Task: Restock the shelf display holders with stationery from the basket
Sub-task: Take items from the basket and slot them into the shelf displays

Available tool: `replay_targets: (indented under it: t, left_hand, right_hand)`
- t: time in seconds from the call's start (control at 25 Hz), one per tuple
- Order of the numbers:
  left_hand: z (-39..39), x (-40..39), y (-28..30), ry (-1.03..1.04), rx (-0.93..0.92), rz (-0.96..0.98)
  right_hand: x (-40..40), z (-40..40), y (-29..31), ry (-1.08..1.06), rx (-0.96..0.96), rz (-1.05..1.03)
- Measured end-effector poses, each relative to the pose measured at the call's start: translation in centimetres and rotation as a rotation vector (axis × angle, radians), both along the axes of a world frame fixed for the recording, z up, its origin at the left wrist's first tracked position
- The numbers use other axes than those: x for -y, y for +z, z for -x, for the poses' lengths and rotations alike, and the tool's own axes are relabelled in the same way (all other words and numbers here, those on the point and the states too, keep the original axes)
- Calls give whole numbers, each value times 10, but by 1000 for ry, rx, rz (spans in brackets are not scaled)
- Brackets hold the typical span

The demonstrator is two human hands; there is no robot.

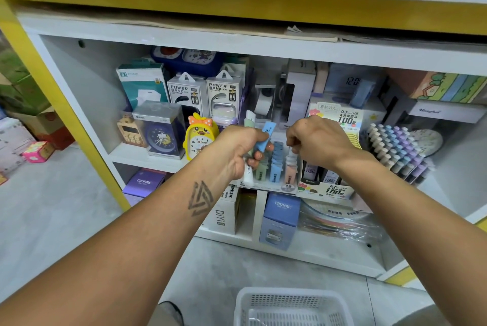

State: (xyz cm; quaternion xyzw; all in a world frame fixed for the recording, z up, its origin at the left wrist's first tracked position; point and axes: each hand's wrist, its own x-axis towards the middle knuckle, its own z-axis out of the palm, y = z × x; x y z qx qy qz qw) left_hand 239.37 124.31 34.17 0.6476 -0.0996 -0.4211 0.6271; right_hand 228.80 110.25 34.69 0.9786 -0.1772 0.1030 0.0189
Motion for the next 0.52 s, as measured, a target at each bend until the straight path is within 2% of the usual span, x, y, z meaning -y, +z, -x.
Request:
replay_targets:
  t: [0.24,0.44,0.52]
  left_hand:
    - [0,2,-1,14,20,-5]
    - [2,4,-1,2,18,-3]
    - [1,5,-2,-3,19,-4]
  right_hand:
    - [2,1,-1,3,10,87]
    - [-1,0,-2,-9,36,-79]
    - [-1,-1,-2,-10,45,-82]
